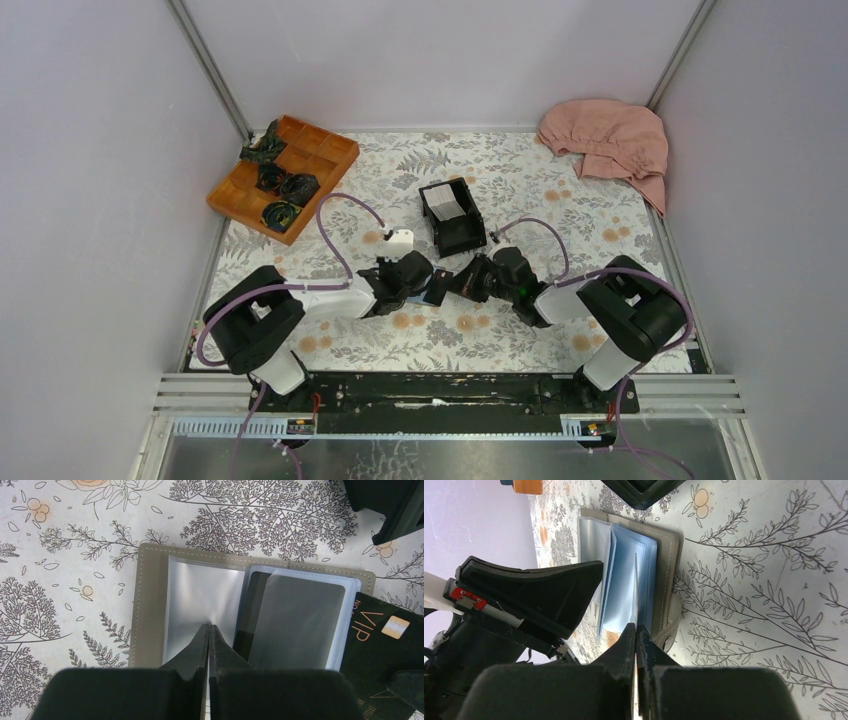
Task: Put the credit cards into the card holder
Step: Insert the credit card into the card holder.
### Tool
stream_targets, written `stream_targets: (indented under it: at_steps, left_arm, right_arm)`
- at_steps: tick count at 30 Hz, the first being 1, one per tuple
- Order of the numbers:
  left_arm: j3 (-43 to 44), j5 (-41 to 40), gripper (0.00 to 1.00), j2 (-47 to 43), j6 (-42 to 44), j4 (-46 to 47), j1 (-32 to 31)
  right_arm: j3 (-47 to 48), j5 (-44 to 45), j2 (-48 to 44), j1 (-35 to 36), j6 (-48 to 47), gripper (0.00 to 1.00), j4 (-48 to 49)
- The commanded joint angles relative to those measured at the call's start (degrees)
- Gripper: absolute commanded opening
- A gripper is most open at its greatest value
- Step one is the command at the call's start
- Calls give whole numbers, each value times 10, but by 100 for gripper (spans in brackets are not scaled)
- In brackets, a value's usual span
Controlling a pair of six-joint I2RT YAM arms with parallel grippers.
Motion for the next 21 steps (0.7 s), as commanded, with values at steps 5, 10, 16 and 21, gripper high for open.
stream_targets:
  at_steps: [5,10,16,21]
  left_arm:
    - [-18,33,0,25,-14,-21,-8]
    - [-18,34,0,28,-14,-21,-8]
    - [-20,33,0,24,-12,-23,-8]
    - [-17,35,0,27,-14,-25,-8]
  right_arm:
    - [-2,-13,8,-3,27,0,57]
    - [13,-26,23,-3,29,0,65]
    - [35,-41,47,-3,28,0,65]
    - [51,-43,49,-3,18,0,49]
